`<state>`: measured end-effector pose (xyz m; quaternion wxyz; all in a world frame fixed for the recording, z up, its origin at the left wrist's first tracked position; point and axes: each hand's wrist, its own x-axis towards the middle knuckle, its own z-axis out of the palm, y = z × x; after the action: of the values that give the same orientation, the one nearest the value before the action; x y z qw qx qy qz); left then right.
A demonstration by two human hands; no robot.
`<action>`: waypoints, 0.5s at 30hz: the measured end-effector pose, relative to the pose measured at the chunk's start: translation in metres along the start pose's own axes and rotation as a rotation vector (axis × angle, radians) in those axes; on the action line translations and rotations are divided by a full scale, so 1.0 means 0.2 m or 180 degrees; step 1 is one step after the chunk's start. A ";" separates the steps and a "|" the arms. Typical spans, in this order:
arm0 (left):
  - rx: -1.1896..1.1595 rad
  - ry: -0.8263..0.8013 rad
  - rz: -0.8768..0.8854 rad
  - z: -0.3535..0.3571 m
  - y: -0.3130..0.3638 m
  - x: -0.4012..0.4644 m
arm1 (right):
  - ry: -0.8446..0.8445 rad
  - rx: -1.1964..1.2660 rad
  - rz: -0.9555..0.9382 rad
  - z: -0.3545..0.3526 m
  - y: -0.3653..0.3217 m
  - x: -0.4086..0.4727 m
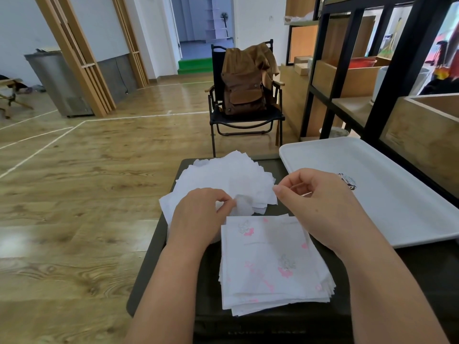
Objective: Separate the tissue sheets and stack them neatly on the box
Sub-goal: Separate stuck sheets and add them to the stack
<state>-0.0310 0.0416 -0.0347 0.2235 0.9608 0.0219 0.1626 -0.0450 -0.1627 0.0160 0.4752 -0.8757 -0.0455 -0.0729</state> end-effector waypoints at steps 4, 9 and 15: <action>-0.0184 0.0324 -0.0014 -0.02 0.01 -0.01 | 0.0018 -0.0003 -0.0019 -0.01 0.00 0.00; -0.0891 0.0399 -0.0327 -0.06 0.03 -0.02 | 0.0029 0.0072 -0.0023 -0.01 0.00 -0.01; -0.1293 0.0175 -0.0514 -0.09 0.04 -0.02 | 0.0018 0.0086 -0.0024 -0.01 0.01 0.00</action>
<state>-0.0404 0.0412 -0.0172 0.4241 0.8864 0.0717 0.1713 -0.0454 -0.1655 0.0164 0.4869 -0.8688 -0.0484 -0.0766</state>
